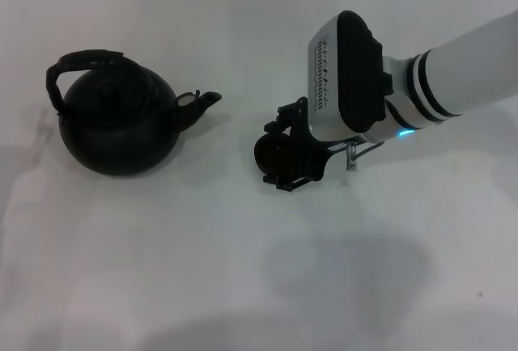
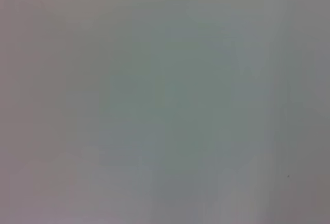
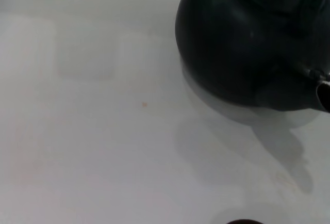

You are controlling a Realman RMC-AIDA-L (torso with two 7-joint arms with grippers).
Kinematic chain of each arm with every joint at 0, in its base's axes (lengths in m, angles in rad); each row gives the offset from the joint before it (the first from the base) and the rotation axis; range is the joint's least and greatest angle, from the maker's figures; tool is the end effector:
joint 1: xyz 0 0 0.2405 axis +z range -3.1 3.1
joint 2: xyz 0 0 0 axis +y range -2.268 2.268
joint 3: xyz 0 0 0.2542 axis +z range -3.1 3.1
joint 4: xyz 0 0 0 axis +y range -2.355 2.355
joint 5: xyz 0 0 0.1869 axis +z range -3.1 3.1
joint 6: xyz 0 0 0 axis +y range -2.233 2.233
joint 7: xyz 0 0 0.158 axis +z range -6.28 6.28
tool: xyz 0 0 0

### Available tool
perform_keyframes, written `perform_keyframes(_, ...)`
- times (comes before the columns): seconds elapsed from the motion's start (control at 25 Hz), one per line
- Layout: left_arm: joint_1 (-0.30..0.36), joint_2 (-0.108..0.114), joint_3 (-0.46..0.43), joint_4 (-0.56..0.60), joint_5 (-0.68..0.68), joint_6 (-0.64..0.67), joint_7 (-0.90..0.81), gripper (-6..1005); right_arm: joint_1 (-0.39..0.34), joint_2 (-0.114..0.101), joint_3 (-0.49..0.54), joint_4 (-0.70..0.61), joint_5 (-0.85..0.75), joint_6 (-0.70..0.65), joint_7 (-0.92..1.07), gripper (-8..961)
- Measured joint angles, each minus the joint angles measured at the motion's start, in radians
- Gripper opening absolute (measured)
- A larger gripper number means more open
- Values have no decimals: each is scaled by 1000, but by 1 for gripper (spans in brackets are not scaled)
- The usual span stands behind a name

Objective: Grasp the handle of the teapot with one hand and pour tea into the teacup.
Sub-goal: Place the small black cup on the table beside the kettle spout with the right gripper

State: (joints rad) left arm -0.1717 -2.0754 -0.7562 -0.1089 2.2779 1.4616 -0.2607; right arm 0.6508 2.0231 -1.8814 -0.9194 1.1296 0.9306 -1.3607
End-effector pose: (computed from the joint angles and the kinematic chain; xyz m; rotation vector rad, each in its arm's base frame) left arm -0.3516 0.2352 0.0179 -1.4963 -0.5734 -0.7593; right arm 0.1876 0.3273 -0.1145 -2.9647 -0.0624 -0.2543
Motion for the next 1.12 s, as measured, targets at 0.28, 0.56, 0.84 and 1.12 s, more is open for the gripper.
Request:
perform_keyframes(0.28, 0, 0, 0, 0, 0, 0, 0, 878, 1, -3, 2, -2, 16, 1, 0, 810)
perform_keyframes(0.56, 2, 0, 0, 0, 0, 0, 0, 878, 1, -4, 11, -6, 24, 13, -1, 834)
perform_keyframes(0.84, 2, 0, 0, 0, 0, 0, 0, 877, -4, -6, 93, -3, 83, 83, -38, 846)
perform_keyframes(1.12, 6, 0, 0, 0, 0, 1, 0, 877, -27, -6, 191, -9, 139, 165, -98, 857)
